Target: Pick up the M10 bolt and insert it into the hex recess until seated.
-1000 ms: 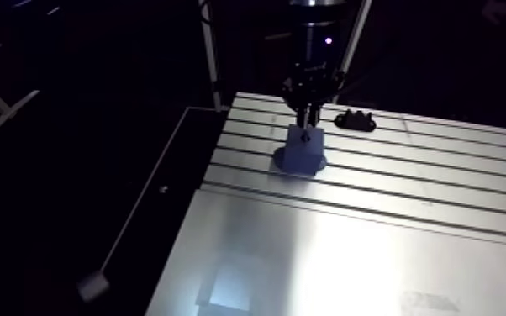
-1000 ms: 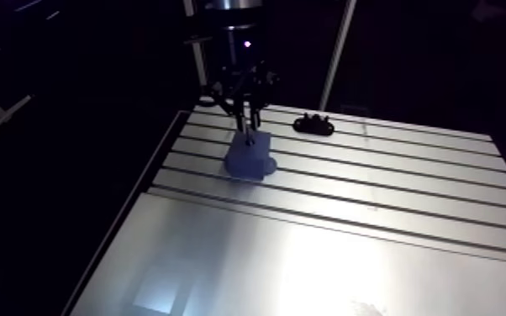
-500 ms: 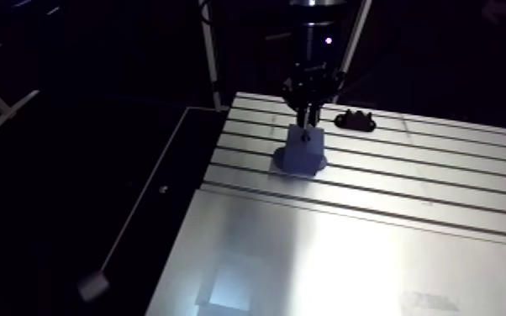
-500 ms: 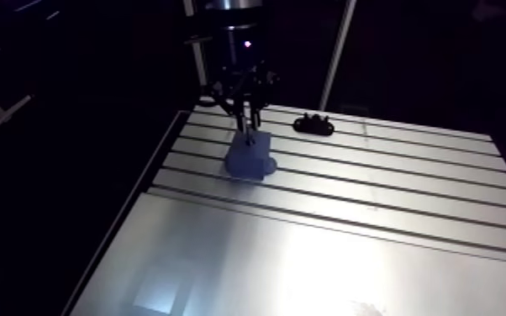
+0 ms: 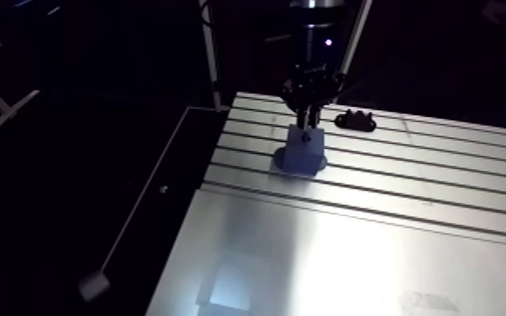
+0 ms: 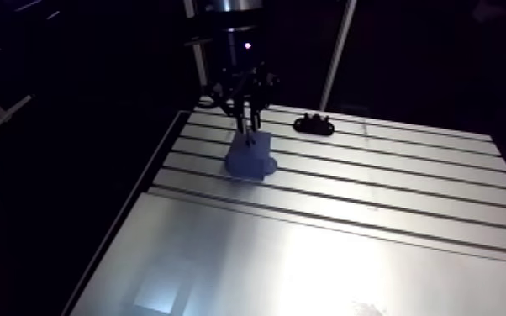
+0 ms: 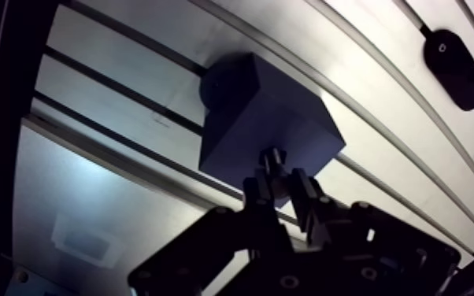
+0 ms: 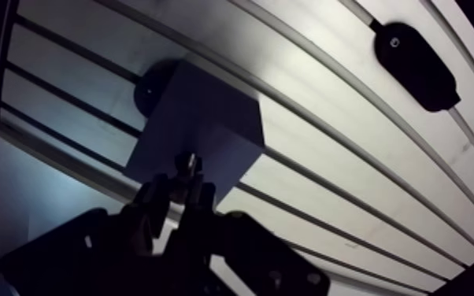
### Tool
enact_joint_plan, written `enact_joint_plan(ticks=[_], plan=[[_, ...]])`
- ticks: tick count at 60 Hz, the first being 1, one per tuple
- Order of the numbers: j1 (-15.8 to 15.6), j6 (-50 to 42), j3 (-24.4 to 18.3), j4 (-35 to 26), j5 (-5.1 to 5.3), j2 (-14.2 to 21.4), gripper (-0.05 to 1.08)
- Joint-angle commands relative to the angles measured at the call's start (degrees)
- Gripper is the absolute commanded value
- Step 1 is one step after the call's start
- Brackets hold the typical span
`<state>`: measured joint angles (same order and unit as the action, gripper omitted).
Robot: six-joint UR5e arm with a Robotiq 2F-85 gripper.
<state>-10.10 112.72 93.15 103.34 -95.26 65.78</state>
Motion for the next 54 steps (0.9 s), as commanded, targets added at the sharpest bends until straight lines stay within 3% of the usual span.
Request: enact_joint_plan(ticks=[1, 26, 28, 34, 35, 36, 37, 38, 40, 54], plan=[[0.0, 0.0, 0.1, 0.1, -0.05, 0.1, 0.75], [0.0, -0.1, 0.3, 0.1, 0.03, 0.0, 0.74], [0.0, -0.1, 0.3, 0.1, 0.03, 0.1, 0.66], [0.0, -0.3, 0.3, 0.1, 0.03, 0.0, 0.59], [0.0, -0.5, 0.3, 0.1, -0.04, 0.0, 0.48], [0.0, -0.7, 0.3, 0.1, -0.05, 0.0, 0.27], [0.0, -0.7, 0.3, 0.1, -0.05, 0.0, 0.27], [0.0, -0.9, 0.3, 0.1, 0.02, 0.0, 0.06], [0.0, -1.0, 0.3, 0.1, -0.04, 0.0, 0.02], [0.1, -1.2, 0.3, 0.1, -0.14, 0.1, 0.01]])
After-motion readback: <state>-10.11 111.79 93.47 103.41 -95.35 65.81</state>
